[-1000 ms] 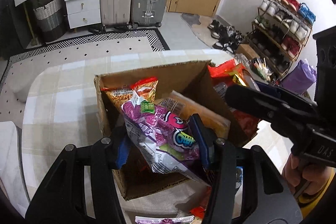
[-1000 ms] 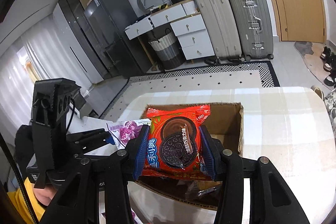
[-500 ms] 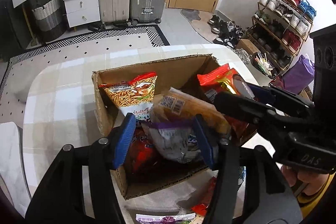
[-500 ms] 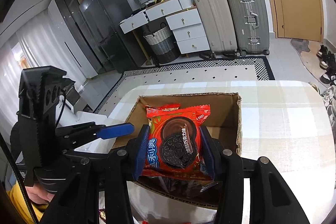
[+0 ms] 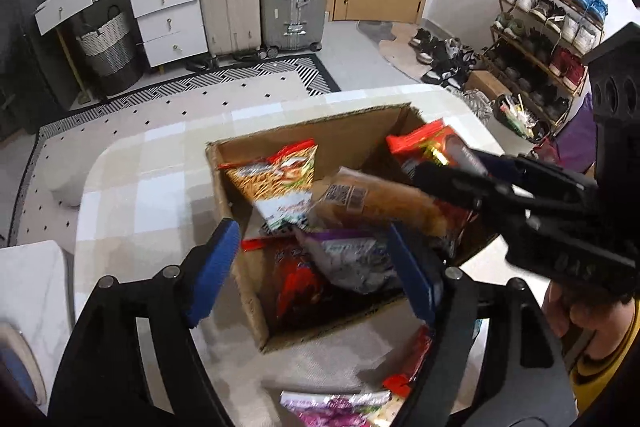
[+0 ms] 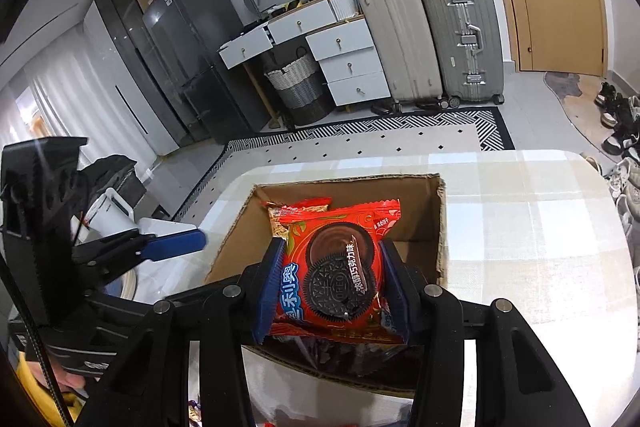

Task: Organize snacks
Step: 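Open left tool to drop candy bag while right tool releases Oreo pack, then withdraw both tools from the box toward the remaining snacks, then grasp the cracker pack with right tool while left tool grasps purple candy bag, then lift both held packs and carry them over the SF box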

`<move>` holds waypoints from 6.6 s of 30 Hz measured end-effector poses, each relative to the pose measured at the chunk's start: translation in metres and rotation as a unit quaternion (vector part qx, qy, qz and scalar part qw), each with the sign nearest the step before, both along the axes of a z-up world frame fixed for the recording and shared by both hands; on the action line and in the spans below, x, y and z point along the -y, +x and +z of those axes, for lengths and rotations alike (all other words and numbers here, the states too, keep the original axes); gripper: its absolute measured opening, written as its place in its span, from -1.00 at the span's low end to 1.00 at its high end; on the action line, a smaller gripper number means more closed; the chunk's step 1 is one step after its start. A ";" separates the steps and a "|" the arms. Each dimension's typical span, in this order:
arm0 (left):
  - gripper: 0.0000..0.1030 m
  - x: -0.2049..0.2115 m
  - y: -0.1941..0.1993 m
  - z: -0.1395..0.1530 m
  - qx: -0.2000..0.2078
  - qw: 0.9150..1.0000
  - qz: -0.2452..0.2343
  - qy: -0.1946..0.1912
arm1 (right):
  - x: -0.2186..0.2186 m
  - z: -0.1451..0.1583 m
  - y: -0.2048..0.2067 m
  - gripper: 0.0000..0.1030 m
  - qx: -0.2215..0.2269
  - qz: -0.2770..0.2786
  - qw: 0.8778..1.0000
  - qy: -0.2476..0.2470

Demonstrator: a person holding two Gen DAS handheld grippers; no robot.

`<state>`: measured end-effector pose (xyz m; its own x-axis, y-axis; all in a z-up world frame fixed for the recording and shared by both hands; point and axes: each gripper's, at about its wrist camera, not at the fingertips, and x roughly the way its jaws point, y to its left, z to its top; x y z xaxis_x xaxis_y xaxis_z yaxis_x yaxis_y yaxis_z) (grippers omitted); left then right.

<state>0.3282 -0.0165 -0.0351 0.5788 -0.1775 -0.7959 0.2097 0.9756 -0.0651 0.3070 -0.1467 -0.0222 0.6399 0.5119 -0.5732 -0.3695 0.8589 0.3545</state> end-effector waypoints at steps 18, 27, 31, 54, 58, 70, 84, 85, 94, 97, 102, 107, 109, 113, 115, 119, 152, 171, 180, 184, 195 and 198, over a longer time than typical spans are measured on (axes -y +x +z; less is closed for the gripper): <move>0.53 -0.031 -0.065 0.035 0.013 0.999 0.029 -0.008 | -0.002 0.005 -0.019 0.01 -0.005 0.002 1.000 -0.016; 0.53 -0.020 -0.116 0.071 0.039 0.999 0.025 -0.007 | 0.014 0.036 -0.070 0.02 0.027 -0.008 1.000 -0.007; 0.54 -0.017 -0.145 0.088 0.053 0.998 0.023 -0.011 | 0.017 0.054 -0.104 0.25 0.049 -0.006 0.999 -0.006; 0.66 -0.036 -0.380 0.126 0.146 0.984 0.065 -0.079 | 0.022 0.042 -0.318 0.81 0.167 0.004 0.985 0.035; 0.67 -0.038 -0.411 0.117 0.165 0.981 0.070 -0.077 | 0.020 0.020 -0.339 0.81 0.172 0.005 0.984 0.034; 0.99 -0.043 -0.433 0.044 0.137 0.985 0.068 -0.080 | 0.028 -0.065 -0.331 0.86 0.090 -0.019 0.995 0.043; 0.99 -0.063 -0.354 -0.037 0.055 0.990 0.095 -0.083 | 0.001 -0.114 -0.268 0.86 -0.007 0.001 1.000 0.011; 0.99 -0.064 -0.349 -0.040 0.050 0.990 0.098 -0.085 | 0.000 -0.114 -0.265 0.86 -0.011 0.003 1.000 0.011; 0.99 -0.078 -0.317 -0.069 0.020 0.989 0.104 -0.102 | -0.041 -0.126 -0.209 0.86 -0.055 0.040 0.996 -0.049; 0.99 -0.084 -0.308 -0.077 0.012 0.989 0.106 -0.104 | -0.057 -0.128 -0.193 0.86 -0.055 0.052 0.992 -0.097; 0.99 -0.094 -0.296 -0.083 0.007 0.987 0.113 -0.115 | -0.071 -0.131 -0.182 0.86 -0.048 0.065 0.987 -0.136; 0.99 -0.100 -0.289 -0.094 -0.014 0.984 0.116 -0.133 | -0.089 -0.138 -0.180 0.86 -0.030 0.079 0.976 -0.198; 0.99 -0.100 -0.287 -0.097 -0.018 0.983 0.119 -0.136 | -0.091 -0.139 -0.178 0.86 -0.028 0.079 0.975 -0.207; 0.99 -0.102 -0.289 -0.097 -0.014 0.983 0.121 -0.138 | -0.095 -0.138 -0.177 0.55 -0.021 0.077 0.973 -0.218; 0.99 -0.103 -0.292 -0.096 -0.012 0.983 0.123 -0.138 | -0.094 -0.136 -0.180 0.29 -0.018 0.076 0.973 -0.218; 0.99 -0.106 -0.300 -0.093 -0.011 0.982 0.127 -0.140 | -0.086 -0.134 -0.190 0.13 -0.022 0.073 0.976 -0.203; 0.99 -0.053 -0.286 -0.064 -0.012 0.994 0.083 -0.067 | 0.058 -0.125 -0.240 0.13 -0.041 0.018 0.997 0.056; 0.36 -0.076 -0.199 -0.109 -0.049 0.979 0.090 -0.177 | 0.068 -0.133 -0.220 0.14 -0.057 0.024 0.991 0.121; -0.16 -0.071 -0.212 -0.102 -0.019 0.982 0.075 -0.170 | 0.067 -0.134 -0.220 0.14 -0.053 0.024 0.991 0.117; -0.17 -0.078 -0.222 -0.093 -0.001 0.984 0.088 -0.156 | 0.069 -0.134 -0.221 0.14 -0.049 0.021 0.991 0.121; -0.16 -0.081 -0.272 -0.044 0.051 0.987 0.078 -0.130 | 0.068 -0.125 -0.232 0.14 -0.022 0.013 0.994 0.110; -0.16 -0.084 -0.288 -0.031 0.059 0.986 0.078 -0.134 | 0.062 -0.116 -0.240 0.14 -0.015 0.022 0.992 0.124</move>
